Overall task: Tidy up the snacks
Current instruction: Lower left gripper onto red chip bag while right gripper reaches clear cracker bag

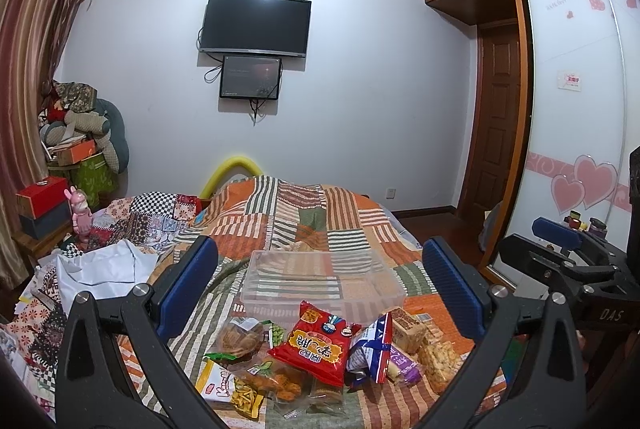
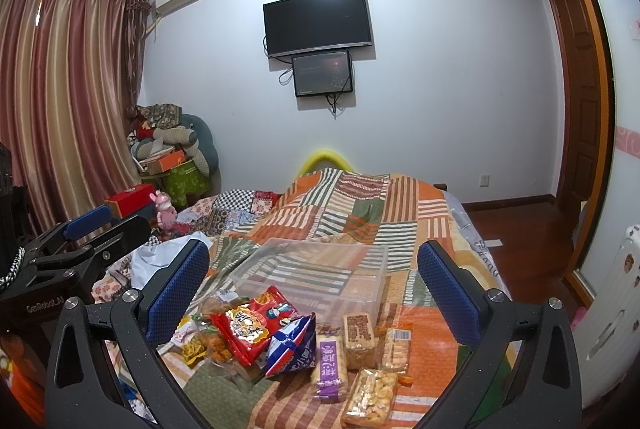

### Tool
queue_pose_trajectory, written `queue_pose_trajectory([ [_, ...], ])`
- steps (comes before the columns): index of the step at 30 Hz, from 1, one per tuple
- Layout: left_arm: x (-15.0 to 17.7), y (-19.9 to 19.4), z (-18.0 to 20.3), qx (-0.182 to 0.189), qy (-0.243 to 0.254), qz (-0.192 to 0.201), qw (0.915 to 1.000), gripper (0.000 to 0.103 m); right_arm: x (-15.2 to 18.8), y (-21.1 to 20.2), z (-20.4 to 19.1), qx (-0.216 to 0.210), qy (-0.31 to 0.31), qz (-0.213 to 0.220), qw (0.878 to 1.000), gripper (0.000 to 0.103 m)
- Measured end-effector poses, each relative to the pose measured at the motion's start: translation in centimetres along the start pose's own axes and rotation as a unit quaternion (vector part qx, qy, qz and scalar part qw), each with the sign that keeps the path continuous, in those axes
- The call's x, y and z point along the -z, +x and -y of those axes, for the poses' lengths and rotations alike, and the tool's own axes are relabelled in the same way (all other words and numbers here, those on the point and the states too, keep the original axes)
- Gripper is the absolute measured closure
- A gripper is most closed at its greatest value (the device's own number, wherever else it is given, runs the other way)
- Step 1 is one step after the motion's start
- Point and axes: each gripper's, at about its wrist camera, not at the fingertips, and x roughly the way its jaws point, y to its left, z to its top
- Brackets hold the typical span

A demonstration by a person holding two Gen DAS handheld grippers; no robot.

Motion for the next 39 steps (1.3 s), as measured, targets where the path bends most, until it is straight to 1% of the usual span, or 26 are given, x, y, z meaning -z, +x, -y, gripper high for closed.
queue_pose_trajectory([
  [7,0.1,0.2,-0.4,0.003,-0.001,-0.004,1.0,0.0,0.1,0.2,0.1,0.002,-0.001,-0.001,1.0,0.0],
  [13,0.4,0.7,-0.8,0.01,0.005,-0.016,0.9998,0.0,0.6,1.2,0.5,0.004,0.004,-0.019,1.0,0.0],
  [14,0.5,0.8,-0.9,0.007,0.006,-0.019,0.9998,0.003,0.7,1.4,0.6,0.002,0.004,-0.023,1.0,0.0],
  [16,0.6,1.1,-1.2,0.007,0.012,-0.029,0.9995,0.013,1.1,1.8,0.9,0.002,0.002,-0.033,0.999,0.0],
  [17,0.8,1.4,-1.4,0.006,0.017,-0.039,0.9991,0.021,1.4,1.9,1.0,0.005,0.001,-0.036,0.999,0.0],
  [18,1.0,1.7,-1.5,0.007,0.018,-0.047,0.9987,0.023,1.7,2.1,1.3,0.01,-0.002,-0.042,0.999,0.0],
  [21,1.7,2.6,-2.5,0.01,0.014,-0.072,0.9973,0.023,2.5,2.6,1.8,0.017,-0.004,-0.059,0.998,0.002],
  [23,2.2,3.2,-3.2,0.007,0.013,-0.087,0.9961,0.025,3.2,3.1,2.3,0.021,-0.003,-0.076,0.997,0.007],
  [24,2.5,3.5,-3.6,0.004,0.014,-0.097,0.9952,0.028,3.5,3.5,2.6,0.022,-0.001,-0.088,0.996,0.013],
  [25,2.9,3.9,-4.0,0.002,0.014,-0.105,0.9944,0.029,3.9,3.9,3.0,0.022,0.002,-0.102,0.995,0.018],
  [26,3.2,4.2,-4.2,0.0,0.013,-0.113,0.9935,0.03,4.3,4.2,3.3,0.023,0.005,-0.113,0.993,0.02],
  [28,3.9,5.1,-4.9,-0.002,0.011,-0.133,0.991,0.031,5.2,4.8,4.0,0.025,0.014,-0.135,0.99,0.027],
  [31,5.3,6.5,-5.8,-0.004,0.003,-0.165,0.9863,0.031,6.5,5.5,5.0,0.026,0.029,-0.165,0.986,0.036],
  [34,6.8,7.5,-6.8,-0.008,-0.001,-0.194,0.981,0.031,7.5,5.9,5.5,0.028,0.037,-0.193,0.98,0.04],
  [37,8.2,8.5,-7.9,-0.014,-0.013,-0.22,0.9752,0.031,8.6,6.3,6.1,0.029,0.043,-0.217,0.975,0.041],
  [39,9.0,9.4,-8.7,-0.01,-0.026,-0.243,0.9697,0.031,9.2,6.6,6.5,0.028,0.048,-0.231,0.971,0.041],
])
